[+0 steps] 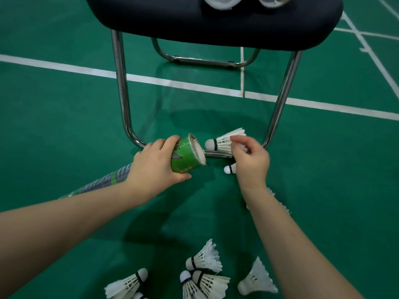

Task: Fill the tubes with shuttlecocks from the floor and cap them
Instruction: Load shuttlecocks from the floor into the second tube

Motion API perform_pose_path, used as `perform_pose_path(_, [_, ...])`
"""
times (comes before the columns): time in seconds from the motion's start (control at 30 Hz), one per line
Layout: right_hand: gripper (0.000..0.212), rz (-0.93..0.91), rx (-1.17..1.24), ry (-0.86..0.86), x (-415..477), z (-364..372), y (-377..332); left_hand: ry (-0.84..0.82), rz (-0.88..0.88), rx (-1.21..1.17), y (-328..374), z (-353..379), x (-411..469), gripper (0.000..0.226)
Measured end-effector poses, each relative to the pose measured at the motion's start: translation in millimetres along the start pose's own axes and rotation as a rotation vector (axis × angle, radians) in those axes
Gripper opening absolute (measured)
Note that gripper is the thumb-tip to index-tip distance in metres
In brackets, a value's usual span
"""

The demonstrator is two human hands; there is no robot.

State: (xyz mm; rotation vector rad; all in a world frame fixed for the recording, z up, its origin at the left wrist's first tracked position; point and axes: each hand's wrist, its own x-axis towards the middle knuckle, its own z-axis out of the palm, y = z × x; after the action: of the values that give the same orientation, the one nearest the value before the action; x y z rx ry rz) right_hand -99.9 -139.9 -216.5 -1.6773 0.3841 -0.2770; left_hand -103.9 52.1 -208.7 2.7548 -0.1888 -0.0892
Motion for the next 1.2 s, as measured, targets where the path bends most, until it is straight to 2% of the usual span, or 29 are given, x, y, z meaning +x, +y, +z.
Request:
perform_pose_path(0.07, [0.023,-0.069,-0.006,0.021,-2,-3,-11,-0.008,-0.004,-0.007,0,0,0,0.09])
perform_pose_path(0.17, [0.033,-0.117,-0.03,-0.006,-8,-5,-22,-0.017,-0.006,-0.005,1,1,-1,0.09])
perform_pose_path(0.27, [0.039,-0.135,-0.022,-0.129,-15,-1,-26,-0.017,-0.004,-0.002,3,1,-3,0.09])
perform_pose_path(0.4, [0.038,-0.179,-0.175,-0.301,-21,9,-19,-0.026,-0.006,0.011,3,3,-6,0.09])
perform_pose_path(0.57, [0.026,-0.076,-0.208,-0.378,-20,18,-10,-0.011,-0.012,-0.008,2,0,-4,0.09])
perform_pose_path(0.63, [0.03,-0.022,-0.157,-0.415,-19,22,-10,0.003,-0.013,-0.018,1,-1,-3,0.089])
perform_pose_path(0.73, [0.03,-0.038,-0.143,-0.493,-20,22,-16,0.009,-0.009,-0.018,0,0,-1,0.088])
perform_pose_path(0.8, [0.039,-0.03,-0.146,-0.562,-21,22,-19,0.006,-0.011,-0.014,1,2,0,0.089])
perform_pose_path(1.0, [0.049,-0.016,-0.267,-0.779,-21,29,-17,0.012,-0.014,-0.021,4,8,-4,0.087])
perform_pose_path(1.2, [0.02,0.005,-0.243,-0.868,-17,29,-17,0.039,-0.008,-0.019,5,8,-6,0.087])
